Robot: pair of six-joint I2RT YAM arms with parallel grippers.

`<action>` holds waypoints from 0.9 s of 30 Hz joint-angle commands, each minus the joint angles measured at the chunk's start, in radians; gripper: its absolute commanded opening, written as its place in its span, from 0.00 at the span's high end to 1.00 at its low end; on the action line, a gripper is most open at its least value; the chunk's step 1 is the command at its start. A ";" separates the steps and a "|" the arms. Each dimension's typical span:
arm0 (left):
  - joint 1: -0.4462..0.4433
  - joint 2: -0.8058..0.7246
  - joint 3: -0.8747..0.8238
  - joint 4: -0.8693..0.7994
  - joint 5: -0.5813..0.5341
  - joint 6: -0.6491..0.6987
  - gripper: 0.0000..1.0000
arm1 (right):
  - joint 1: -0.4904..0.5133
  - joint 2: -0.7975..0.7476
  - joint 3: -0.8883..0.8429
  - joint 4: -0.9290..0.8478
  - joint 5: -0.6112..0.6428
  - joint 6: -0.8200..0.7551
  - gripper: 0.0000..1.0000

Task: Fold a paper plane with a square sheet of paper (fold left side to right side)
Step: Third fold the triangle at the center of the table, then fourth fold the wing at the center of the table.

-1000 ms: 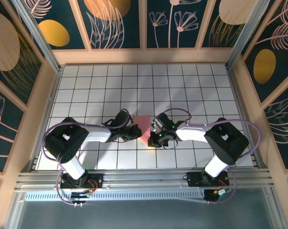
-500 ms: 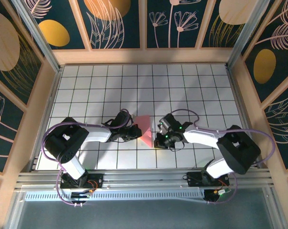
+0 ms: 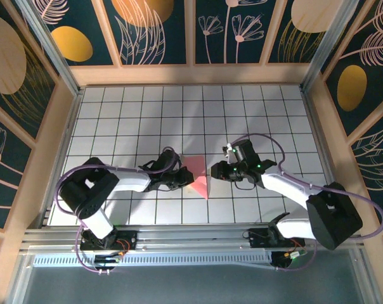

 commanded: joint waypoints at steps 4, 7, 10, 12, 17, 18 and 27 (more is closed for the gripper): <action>0.053 -0.126 0.019 -0.084 -0.073 0.039 0.78 | 0.031 0.097 -0.012 0.108 -0.011 -0.084 0.68; 0.094 -0.174 -0.017 -0.088 -0.077 0.042 0.75 | 0.045 0.136 -0.014 0.162 -0.026 -0.084 0.67; 0.126 -0.228 -0.054 -0.099 -0.118 0.038 0.67 | 0.053 0.178 -0.010 0.203 -0.036 -0.083 0.65; 0.132 -0.262 -0.077 -0.103 -0.162 0.029 0.59 | 0.061 0.206 -0.004 0.214 -0.040 -0.084 0.65; 0.134 -0.307 -0.110 -0.103 -0.234 0.003 0.52 | 0.075 0.250 0.017 0.205 -0.038 -0.095 0.65; 0.134 -0.312 -0.115 -0.103 -0.244 -0.001 0.52 | 0.076 0.253 0.016 0.206 -0.041 -0.095 0.65; 0.136 -0.311 -0.121 -0.086 -0.260 -0.031 0.48 | 0.080 0.217 0.003 0.191 -0.025 -0.094 0.82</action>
